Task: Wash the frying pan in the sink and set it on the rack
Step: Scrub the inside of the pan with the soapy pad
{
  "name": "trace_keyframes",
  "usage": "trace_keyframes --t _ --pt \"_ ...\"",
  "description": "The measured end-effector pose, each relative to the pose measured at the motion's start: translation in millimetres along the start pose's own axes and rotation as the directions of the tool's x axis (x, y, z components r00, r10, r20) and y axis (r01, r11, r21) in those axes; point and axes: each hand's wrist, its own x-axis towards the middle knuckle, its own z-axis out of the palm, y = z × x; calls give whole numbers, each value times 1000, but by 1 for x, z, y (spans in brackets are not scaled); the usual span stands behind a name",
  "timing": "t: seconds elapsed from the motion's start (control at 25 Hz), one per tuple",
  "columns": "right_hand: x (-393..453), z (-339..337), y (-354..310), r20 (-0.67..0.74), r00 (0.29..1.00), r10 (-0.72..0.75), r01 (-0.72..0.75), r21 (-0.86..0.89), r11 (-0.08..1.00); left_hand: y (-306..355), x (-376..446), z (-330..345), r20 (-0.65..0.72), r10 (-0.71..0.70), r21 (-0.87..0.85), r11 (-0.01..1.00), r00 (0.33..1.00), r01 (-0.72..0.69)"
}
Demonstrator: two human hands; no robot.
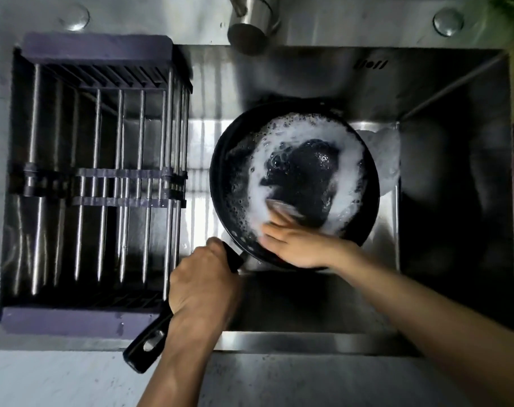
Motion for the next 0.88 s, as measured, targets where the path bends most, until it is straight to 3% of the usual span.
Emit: trace_keyframes --t 0.04,0.08,0.16,0.2,0.24,0.28,0.36,0.44,0.48,0.52,0.56,0.6,0.64,0.68,0.8,0.84,0.88 --pt "9 -10 -9 -51 994 -93 98 104 990 1 0 2 9 2 7 1000 1000 -2" --pt "18 -28 -8 -118 990 -76 93 140 986 2 2 3 9 10 15 1000 1000 -10" --pt "14 -41 7 -213 964 160 -150 62 987 2 6 5 10 31 91 995 999 -31" --pt "0 -29 11 -193 950 245 -247 15 969 0 7 5 15 46 148 988 999 -48" --pt "-5 -9 2 -146 963 228 -234 -25 972 -1 10 4 5 54 178 983 999 -54" --pt "-1 9 -10 -104 987 126 -126 6 992 -1 10 4 0 56 181 982 998 -56" --pt "16 -13 -14 -151 988 16 9 165 986 3 8 9 5 43 125 991 999 -44" --pt "19 -41 7 -237 955 178 -156 108 982 1 8 6 -5 10 64 998 1000 -10" --pt "1 -33 14 -243 926 290 -284 59 957 2 8 5 -8 16 74 997 1000 -15" --pt "-8 -14 14 -177 930 321 -313 70 947 2 8 4 -15 17 90 996 1000 -16" --pt "-10 8 -3 -93 972 215 -203 119 972 0 8 3 -25 15 96 995 1000 -13" --pt "-5 18 -18 -104 992 71 -48 212 976 1 6 3 -19 13 103 995 1000 -11" --pt "7 4 -24 -130 991 20 23 318 948 4 6 4 -7 11 103 995 1000 -10" --pt "16 -20 -19 -170 985 43 8 287 958 5 6 6 7 8 90 996 1000 -9" --pt "-1 -43 11 -227 928 296 -293 45 955 3 6 2 29 6 68 998 1000 -8" --pt "-7 -21 9 -160 947 280 -274 60 960 3 7 1 27 3 68 998 1000 -5" --pt "-5 2 -8 -82 988 133 -120 149 982 3 8 1 31 -2 71 997 1000 -1"
